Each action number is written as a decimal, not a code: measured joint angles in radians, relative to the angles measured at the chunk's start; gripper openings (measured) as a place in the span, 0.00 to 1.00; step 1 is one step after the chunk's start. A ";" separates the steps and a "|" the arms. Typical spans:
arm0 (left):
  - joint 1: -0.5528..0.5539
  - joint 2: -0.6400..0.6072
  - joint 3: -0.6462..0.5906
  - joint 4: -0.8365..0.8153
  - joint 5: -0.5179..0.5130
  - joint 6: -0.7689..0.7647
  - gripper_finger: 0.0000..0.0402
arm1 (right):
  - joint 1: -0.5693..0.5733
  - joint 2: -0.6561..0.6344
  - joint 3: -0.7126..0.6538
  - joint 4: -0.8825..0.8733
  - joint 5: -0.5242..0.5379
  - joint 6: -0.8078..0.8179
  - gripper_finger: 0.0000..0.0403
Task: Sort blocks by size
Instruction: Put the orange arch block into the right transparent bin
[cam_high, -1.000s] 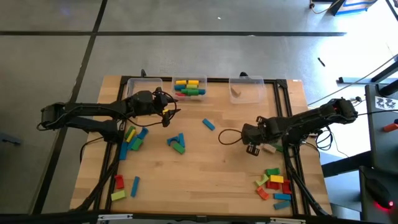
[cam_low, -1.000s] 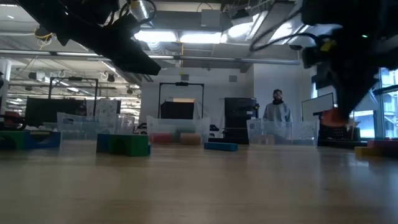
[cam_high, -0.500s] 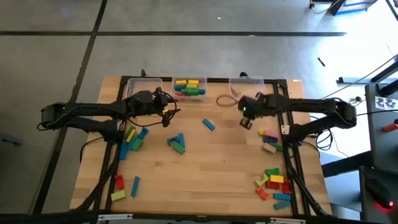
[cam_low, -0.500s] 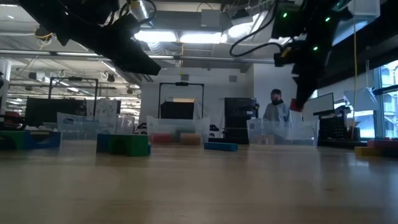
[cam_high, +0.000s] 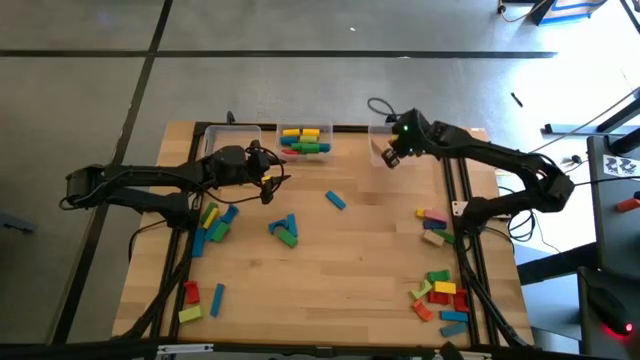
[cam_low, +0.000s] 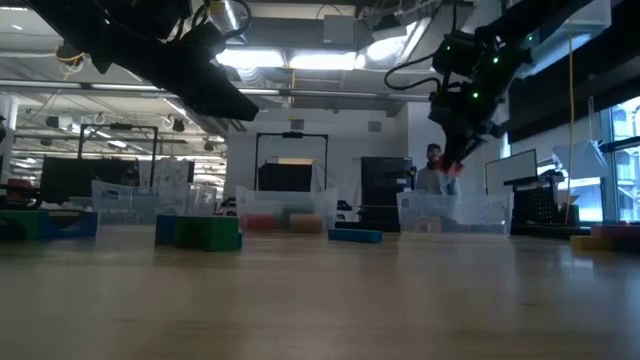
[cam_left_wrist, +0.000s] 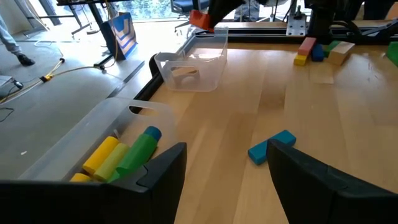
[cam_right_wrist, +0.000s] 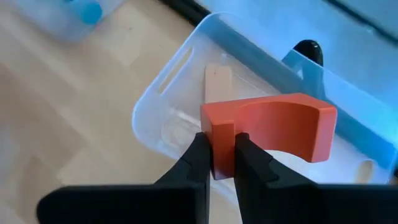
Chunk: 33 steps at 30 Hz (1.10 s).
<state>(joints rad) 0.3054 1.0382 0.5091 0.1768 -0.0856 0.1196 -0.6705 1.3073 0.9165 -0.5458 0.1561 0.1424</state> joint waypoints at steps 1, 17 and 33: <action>0.000 0.000 0.000 0.000 0.000 0.000 0.54 | -0.018 0.010 0.000 0.014 -0.024 0.011 0.10; 0.000 0.000 0.000 0.000 0.000 0.014 0.54 | -0.136 0.256 0.000 0.115 -0.293 0.119 0.10; 0.002 0.000 0.000 -0.001 0.000 0.014 0.54 | -0.135 0.296 0.000 0.136 -0.341 0.123 0.20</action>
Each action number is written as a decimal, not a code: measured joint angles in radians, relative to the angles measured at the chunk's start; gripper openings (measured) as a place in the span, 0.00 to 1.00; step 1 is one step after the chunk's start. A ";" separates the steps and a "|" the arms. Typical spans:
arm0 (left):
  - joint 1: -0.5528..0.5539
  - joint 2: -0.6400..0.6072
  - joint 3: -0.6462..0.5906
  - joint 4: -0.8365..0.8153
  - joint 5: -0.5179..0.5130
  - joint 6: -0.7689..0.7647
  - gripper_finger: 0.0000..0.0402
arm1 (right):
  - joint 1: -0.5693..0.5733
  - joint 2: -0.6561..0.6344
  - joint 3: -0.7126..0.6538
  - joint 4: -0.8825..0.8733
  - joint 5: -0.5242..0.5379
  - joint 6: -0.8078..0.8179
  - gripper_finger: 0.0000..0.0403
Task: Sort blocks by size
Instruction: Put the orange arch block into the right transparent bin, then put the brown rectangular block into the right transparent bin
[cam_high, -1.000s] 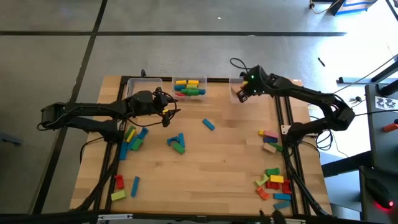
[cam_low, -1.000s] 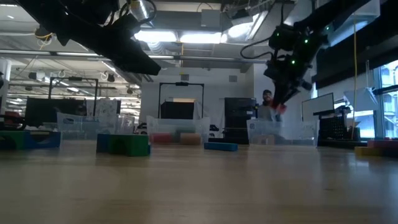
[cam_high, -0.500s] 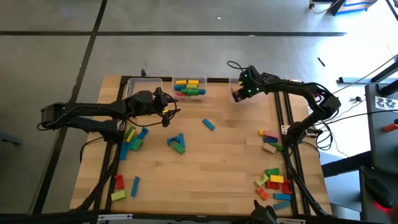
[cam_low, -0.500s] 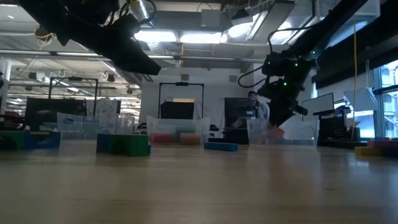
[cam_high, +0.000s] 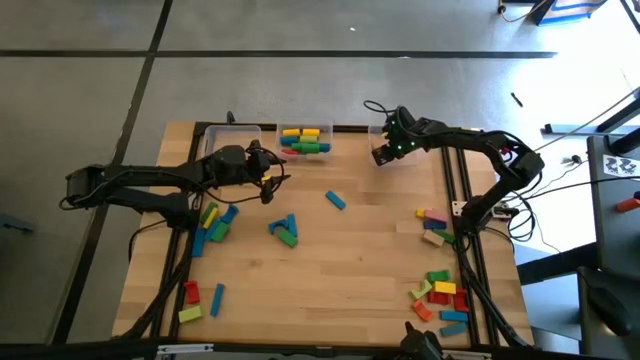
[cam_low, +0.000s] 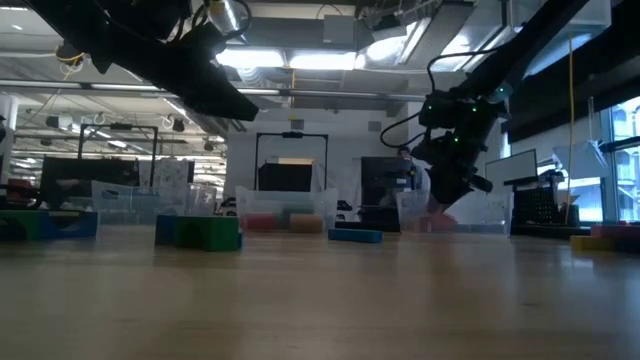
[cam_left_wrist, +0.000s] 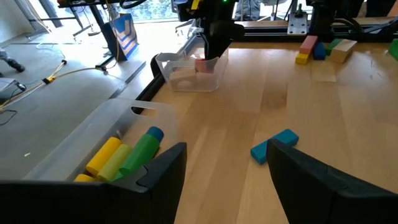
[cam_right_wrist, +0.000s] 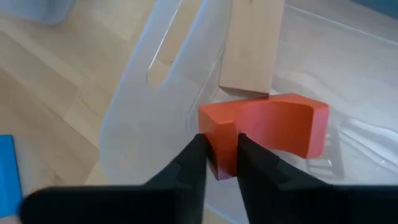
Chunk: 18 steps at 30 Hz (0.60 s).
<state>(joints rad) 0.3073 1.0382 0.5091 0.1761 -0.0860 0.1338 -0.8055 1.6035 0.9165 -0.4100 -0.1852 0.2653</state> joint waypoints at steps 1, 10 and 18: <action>0.000 0.000 0.000 0.000 0.000 0.000 0.54 | 0.000 0.000 0.000 -0.001 0.000 0.000 0.24; 0.000 0.000 0.000 0.000 0.000 0.000 0.54 | 0.001 -0.025 0.034 -0.083 -0.052 -0.041 0.47; 0.000 0.000 0.000 0.000 0.000 0.005 0.54 | 0.019 -0.143 0.161 -0.350 -0.042 -0.063 0.49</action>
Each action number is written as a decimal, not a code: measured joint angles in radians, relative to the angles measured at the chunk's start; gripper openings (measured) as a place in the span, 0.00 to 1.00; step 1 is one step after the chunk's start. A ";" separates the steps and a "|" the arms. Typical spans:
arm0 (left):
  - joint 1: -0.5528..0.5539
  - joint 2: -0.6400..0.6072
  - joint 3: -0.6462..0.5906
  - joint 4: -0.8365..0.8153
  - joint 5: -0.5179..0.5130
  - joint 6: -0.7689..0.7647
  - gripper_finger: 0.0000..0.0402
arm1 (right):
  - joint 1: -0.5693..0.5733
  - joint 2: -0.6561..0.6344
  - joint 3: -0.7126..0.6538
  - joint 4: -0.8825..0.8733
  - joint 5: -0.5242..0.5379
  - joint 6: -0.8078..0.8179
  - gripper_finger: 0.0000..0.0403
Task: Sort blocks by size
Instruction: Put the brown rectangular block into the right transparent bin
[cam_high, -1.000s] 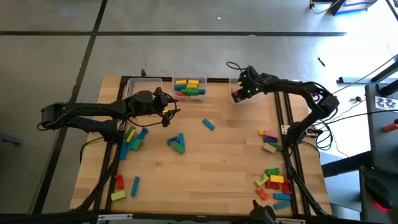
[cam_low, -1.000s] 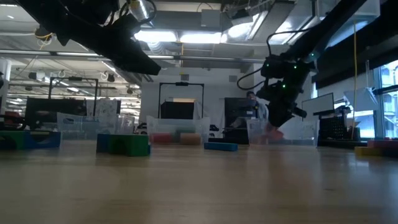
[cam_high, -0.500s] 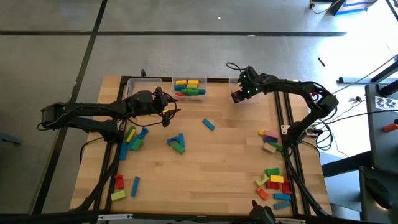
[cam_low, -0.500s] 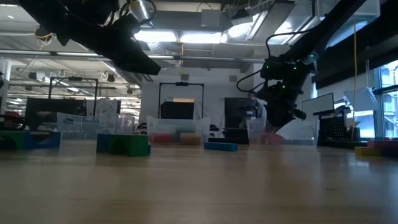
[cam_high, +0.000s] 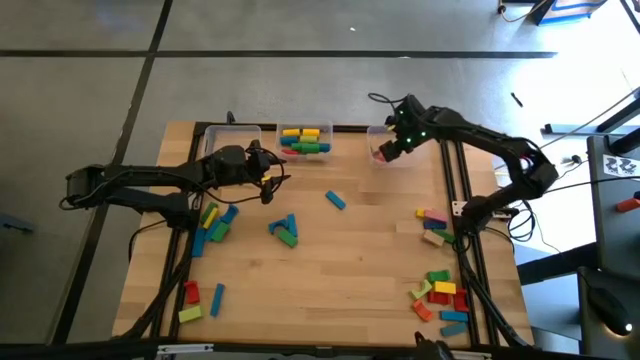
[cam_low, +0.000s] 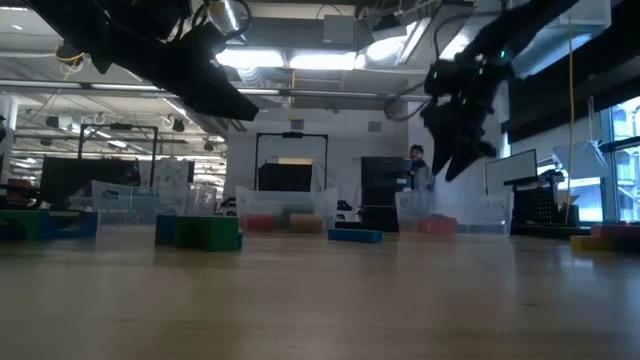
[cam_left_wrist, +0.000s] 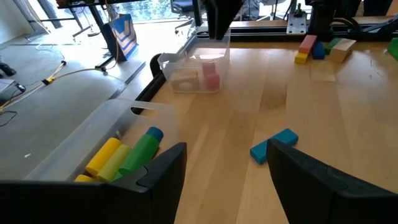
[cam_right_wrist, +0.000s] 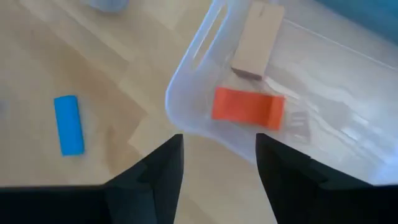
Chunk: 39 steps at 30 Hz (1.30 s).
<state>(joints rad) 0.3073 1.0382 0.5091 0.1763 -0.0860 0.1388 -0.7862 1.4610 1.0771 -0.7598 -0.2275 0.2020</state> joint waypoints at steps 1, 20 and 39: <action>0.000 0.000 0.000 0.000 0.000 -0.001 0.54 | 0.012 -0.020 0.010 -0.037 0.010 0.001 0.49; 0.000 0.000 0.000 0.000 0.000 -0.007 0.54 | 0.674 -0.205 0.015 -0.523 0.219 0.413 0.49; 0.000 0.000 0.000 -0.001 0.000 -0.012 0.54 | 1.066 -0.203 -0.333 -0.415 0.148 0.651 0.49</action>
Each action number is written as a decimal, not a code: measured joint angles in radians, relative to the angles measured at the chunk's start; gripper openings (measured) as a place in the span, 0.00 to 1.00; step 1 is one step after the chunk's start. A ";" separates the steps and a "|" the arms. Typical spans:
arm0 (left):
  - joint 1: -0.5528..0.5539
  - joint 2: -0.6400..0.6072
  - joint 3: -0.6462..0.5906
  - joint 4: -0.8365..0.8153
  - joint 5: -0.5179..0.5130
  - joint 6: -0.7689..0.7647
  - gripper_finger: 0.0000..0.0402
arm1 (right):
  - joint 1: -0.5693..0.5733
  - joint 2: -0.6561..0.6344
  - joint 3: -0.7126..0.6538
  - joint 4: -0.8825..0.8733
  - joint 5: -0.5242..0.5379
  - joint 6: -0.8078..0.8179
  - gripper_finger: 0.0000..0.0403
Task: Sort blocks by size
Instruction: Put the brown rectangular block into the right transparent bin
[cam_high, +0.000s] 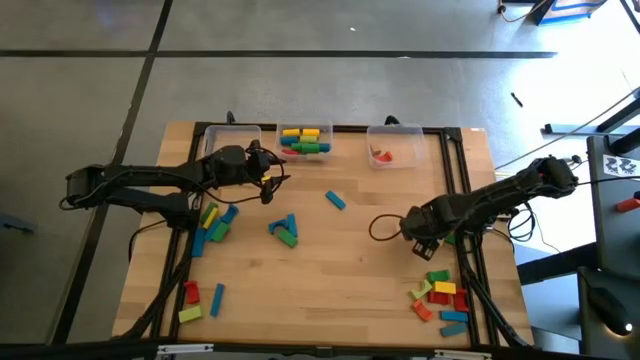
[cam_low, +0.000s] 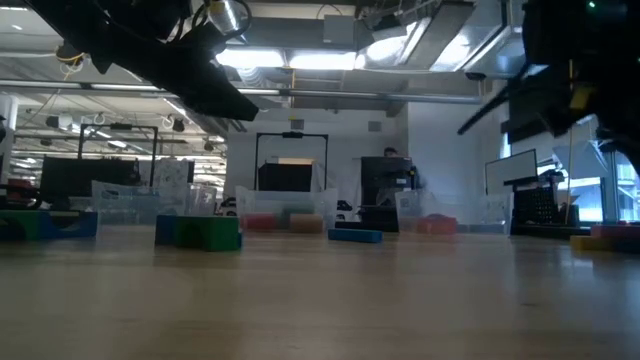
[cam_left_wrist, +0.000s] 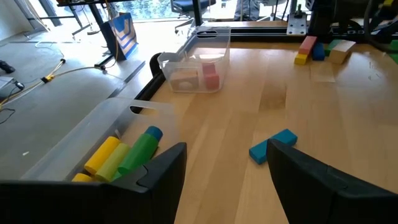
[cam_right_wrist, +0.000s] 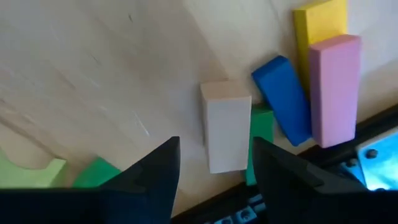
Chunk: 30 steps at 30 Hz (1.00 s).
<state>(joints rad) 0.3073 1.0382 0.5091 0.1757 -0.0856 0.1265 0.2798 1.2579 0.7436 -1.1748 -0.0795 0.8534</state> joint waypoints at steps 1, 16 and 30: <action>0.000 0.000 0.000 0.000 0.000 0.000 0.54 | 0.006 0.000 -0.010 0.008 0.000 0.005 0.49; 0.000 0.000 0.000 0.000 0.000 0.002 0.54 | 0.016 0.000 -0.137 0.143 -0.010 0.010 0.49; 0.000 0.000 0.000 0.000 0.000 0.001 0.54 | 0.015 -0.002 -0.169 0.198 -0.011 0.002 0.32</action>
<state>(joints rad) 0.3069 1.0382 0.5091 0.1761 -0.0856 0.1274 0.2951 1.2564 0.5751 -0.9764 -0.0902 0.8555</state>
